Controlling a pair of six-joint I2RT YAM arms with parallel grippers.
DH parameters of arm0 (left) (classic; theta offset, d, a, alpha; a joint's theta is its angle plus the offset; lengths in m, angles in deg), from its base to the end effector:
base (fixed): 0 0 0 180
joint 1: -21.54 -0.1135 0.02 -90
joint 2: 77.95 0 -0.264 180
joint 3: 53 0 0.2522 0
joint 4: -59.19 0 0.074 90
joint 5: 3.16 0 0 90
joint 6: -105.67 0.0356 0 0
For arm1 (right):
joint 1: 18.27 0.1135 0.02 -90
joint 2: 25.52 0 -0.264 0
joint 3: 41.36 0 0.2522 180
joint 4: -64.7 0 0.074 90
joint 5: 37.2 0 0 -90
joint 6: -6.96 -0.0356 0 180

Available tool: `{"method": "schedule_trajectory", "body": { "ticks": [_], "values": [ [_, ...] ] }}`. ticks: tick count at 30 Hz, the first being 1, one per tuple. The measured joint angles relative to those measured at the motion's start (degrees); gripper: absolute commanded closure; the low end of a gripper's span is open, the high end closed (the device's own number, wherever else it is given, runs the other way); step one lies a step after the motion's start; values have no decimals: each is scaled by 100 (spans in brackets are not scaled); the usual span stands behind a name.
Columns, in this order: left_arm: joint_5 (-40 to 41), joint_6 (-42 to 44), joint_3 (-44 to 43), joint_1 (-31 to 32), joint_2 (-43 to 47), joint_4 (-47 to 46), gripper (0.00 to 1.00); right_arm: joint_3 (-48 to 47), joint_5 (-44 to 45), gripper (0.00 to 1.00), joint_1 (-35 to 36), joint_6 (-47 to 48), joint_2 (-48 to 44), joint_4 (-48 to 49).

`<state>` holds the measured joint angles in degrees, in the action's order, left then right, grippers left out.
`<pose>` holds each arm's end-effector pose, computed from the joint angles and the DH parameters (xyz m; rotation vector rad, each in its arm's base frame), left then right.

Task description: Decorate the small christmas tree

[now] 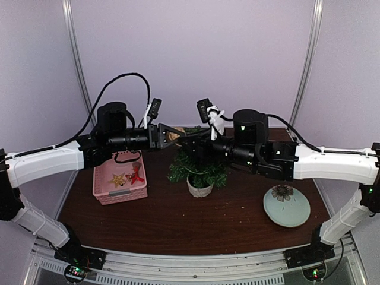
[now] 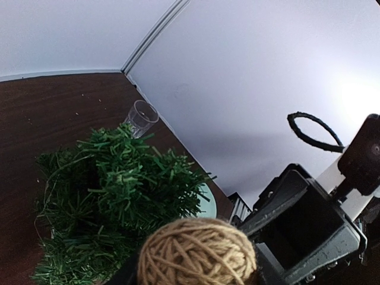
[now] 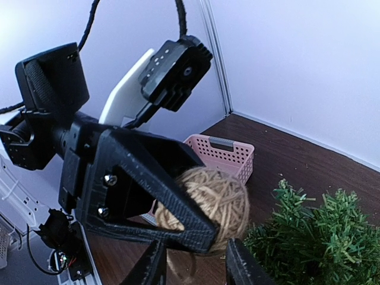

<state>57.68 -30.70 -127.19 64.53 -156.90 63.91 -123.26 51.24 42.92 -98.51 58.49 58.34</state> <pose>0.2254 -0.2339 0.3344 0.3720 1.9629 -1.5227 0.1692 0.3097 0.3506 -0.7295 1.6751 0.9963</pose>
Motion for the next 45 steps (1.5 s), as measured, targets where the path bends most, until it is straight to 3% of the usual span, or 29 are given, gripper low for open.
{"method": "schedule_trajectory", "body": {
  "ticks": [6, 11, 19, 25, 30, 42, 45],
  "values": [
    [83, 107, 0, -7, 0, 15, 81, -48, -129, 75, -94, -249, 101, 109],
    [151, 155, 0, -24, 0, 13, 82, -114, -160, 68, -127, -422, 157, 81],
    [190, 192, 0, -22, 2, 13, 83, -109, -157, 68, -149, -664, 155, 31],
    [190, 188, 39, 0, 33, -20, 83, 46, -162, 62, -155, -831, 81, 103],
    [175, 186, 52, 22, 33, -70, 84, 219, -212, 68, -162, -887, 52, 173],
    [83, 168, 52, 26, 33, -212, 85, 273, -450, 70, -219, -1010, 52, 391],
    [87, 170, 52, 33, 33, -210, 84, 273, -492, 74, -219, -1027, 52, 433]
  ]
}}
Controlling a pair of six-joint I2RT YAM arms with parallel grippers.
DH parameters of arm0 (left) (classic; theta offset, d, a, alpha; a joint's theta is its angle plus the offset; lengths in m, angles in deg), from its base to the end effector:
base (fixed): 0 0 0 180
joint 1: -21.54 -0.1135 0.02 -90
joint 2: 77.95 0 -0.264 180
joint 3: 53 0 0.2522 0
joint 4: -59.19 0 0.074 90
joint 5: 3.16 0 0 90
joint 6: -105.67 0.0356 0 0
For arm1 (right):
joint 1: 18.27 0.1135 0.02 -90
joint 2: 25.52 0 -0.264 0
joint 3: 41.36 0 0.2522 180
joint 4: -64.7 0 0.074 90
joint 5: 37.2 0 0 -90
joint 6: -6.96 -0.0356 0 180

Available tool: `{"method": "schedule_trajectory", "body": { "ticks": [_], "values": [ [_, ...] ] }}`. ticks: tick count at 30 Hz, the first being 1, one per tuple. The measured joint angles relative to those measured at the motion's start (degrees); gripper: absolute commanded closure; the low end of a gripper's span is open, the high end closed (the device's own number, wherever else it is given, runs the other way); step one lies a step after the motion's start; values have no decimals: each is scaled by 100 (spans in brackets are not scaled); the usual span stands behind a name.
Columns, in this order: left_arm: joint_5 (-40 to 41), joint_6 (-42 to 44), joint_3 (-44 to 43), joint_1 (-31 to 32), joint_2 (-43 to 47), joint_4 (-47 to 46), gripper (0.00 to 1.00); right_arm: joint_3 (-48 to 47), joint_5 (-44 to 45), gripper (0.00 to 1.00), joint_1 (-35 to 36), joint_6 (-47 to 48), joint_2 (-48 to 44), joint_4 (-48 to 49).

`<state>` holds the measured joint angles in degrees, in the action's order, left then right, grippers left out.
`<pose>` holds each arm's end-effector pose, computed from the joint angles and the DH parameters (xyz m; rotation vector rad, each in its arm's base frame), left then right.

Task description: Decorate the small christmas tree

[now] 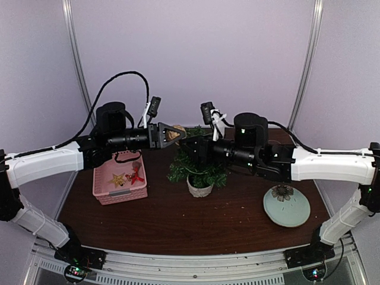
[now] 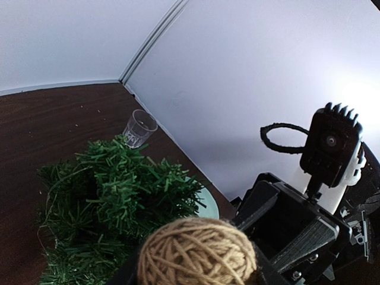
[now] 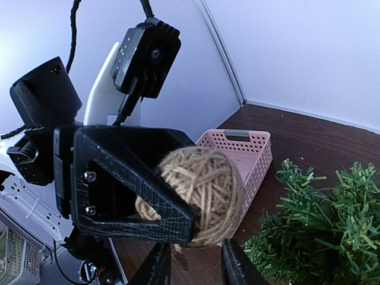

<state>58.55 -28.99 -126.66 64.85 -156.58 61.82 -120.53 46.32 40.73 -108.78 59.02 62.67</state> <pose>0.2239 -0.2343 0.3365 0.3981 1.9114 -1.5048 0.1791 0.3059 0.3386 -0.6169 1.7442 1.1712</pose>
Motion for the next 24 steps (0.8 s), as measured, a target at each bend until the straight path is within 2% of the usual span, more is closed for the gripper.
{"method": "schedule_trajectory", "body": {
  "ticks": [3, 7, 11, 14, 17, 24],
  "values": [
    [22, 44, 0, 24, 0, 11, 84, -11, -42, 83, 0, -20, 15, 2],
    [177, 153, -28, 31, -2, 90, 85, -92, -103, 100, -11, -39, 116, -46],
    [308, 238, -61, 35, -2, 192, 83, -98, -127, 100, -33, -59, 142, -79],
    [398, 262, -61, 63, 0, 236, 72, -98, -98, 100, -33, -42, 142, -127],
    [487, 273, -59, 92, 22, 302, 57, -98, 33, 100, -33, 28, 129, -184],
    [520, 282, -59, 140, 63, 487, 40, -96, 321, 100, -22, 361, -118, -417]
  ]
}}
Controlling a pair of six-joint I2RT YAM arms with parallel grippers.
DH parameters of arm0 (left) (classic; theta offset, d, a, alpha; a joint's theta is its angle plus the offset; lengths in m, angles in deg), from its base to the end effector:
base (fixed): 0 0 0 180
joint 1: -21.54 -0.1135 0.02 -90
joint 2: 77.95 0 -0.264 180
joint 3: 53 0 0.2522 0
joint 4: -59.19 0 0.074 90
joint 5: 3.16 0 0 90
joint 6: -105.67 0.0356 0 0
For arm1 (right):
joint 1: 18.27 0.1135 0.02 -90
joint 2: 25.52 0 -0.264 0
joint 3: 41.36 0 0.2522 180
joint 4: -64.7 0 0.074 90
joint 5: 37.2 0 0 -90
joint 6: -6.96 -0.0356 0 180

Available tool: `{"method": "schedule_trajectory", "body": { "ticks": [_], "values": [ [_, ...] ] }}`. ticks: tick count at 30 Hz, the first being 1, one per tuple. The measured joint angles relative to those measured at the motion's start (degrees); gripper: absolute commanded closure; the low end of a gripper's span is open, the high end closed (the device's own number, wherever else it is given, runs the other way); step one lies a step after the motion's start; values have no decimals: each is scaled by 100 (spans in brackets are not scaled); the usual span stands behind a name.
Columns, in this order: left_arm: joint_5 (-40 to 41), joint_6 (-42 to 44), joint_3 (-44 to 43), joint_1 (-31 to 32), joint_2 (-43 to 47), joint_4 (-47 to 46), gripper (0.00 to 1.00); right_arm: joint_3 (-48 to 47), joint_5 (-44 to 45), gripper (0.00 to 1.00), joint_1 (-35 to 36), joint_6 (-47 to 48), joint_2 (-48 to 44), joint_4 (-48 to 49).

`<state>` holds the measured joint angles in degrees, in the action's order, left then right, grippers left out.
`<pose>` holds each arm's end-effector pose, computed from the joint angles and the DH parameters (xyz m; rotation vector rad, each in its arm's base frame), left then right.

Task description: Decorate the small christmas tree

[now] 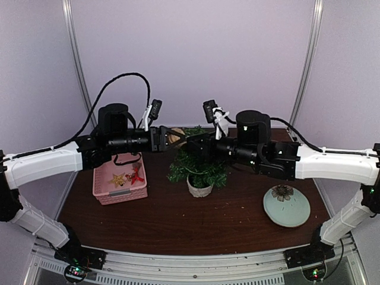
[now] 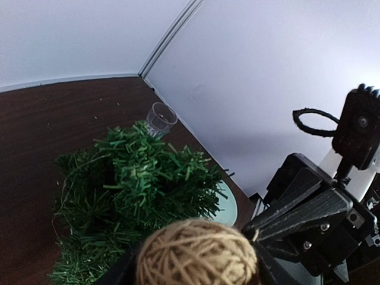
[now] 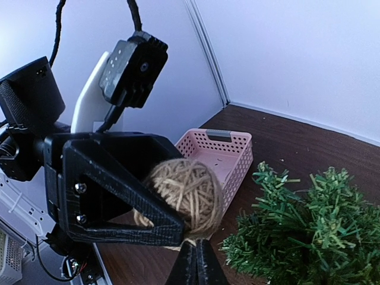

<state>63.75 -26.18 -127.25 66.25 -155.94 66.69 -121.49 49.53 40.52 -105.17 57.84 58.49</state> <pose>0.2186 -0.2361 0.3345 0.3784 1.9561 -1.3980 0.1793 0.2998 0.3436 -0.6285 1.7538 1.0647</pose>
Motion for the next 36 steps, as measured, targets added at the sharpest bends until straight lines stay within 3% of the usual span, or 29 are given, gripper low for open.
{"method": "schedule_trajectory", "body": {
  "ticks": [9, 15, 26, 31, 36],
  "values": [
    [-11, -33, 7, 13, -59, 184, 29, 0, 546, 100, -4, 522, -203, -315],
    [-61, 70, 81, -15, -57, 195, 29, 2, 616, 100, -4, 756, -221, -470],
    [-356, 1775, 125, -105, 649, 933, 42, -92, 328, 100, -4, 1130, -409, -741],
    [-505, 2612, 57, -107, 778, 1340, 37, -356, 157, 100, -4, 1434, -413, -1128],
    [-678, 3069, -24, -111, 634, 1545, 54, -726, -48, 100, -4, 1770, -415, -1576]
  ]
}}
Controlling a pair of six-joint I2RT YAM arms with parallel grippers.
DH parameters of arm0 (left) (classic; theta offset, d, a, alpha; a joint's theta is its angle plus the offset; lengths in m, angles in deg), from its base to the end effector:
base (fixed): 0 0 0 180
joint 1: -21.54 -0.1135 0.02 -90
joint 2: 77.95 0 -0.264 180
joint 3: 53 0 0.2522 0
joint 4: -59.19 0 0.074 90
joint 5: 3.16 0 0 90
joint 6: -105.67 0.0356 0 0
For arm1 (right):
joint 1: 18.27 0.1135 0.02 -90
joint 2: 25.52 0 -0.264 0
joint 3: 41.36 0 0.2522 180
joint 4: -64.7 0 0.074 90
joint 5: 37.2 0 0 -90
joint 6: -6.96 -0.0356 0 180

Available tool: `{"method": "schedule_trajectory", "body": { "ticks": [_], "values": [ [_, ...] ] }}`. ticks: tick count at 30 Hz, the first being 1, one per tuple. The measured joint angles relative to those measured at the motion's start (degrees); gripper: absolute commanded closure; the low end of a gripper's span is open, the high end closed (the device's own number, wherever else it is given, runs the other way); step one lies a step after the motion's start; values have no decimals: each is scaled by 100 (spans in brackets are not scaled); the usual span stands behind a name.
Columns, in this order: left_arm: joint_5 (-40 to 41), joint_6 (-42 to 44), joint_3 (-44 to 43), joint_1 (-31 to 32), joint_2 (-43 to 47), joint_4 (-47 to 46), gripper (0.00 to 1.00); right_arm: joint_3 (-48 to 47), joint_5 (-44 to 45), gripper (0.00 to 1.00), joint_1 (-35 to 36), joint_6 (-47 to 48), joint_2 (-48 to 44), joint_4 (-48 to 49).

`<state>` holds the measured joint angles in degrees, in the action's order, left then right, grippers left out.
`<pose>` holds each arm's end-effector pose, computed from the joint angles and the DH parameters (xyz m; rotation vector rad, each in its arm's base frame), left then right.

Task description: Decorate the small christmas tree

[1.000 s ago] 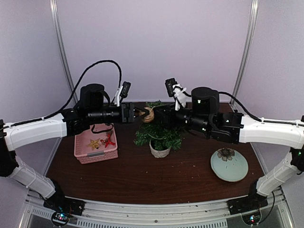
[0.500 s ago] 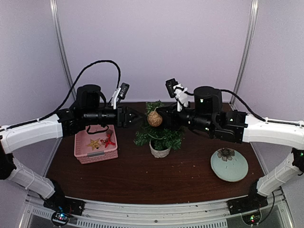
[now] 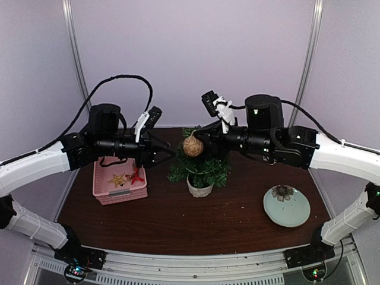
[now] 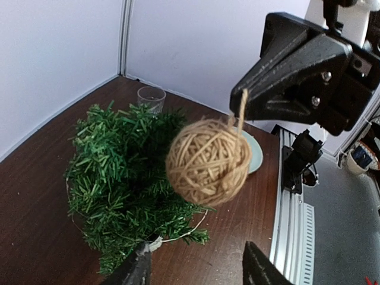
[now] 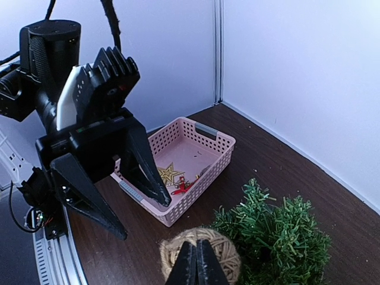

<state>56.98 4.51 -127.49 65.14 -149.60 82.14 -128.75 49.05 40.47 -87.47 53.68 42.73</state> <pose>0.1958 -0.2109 0.3405 0.9206 1.8244 -1.1213 0.1675 0.2803 0.3827 -0.9067 1.6613 0.8300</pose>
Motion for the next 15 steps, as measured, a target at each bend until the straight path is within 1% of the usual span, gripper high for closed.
{"method": "schedule_trajectory", "body": {
  "ticks": [3, 5, 15],
  "values": [
    [-92, 162, -87, 0, -46, -4, 60, -267, -120, 100, 0, 173, 15, -280],
    [-111, 223, -201, 0, -61, -9, 62, -428, -173, 100, 0, 306, 57, -393],
    [-151, 520, -881, 20, -212, -2, 63, -691, -350, 100, 0, 627, 315, -798]
  ]
}}
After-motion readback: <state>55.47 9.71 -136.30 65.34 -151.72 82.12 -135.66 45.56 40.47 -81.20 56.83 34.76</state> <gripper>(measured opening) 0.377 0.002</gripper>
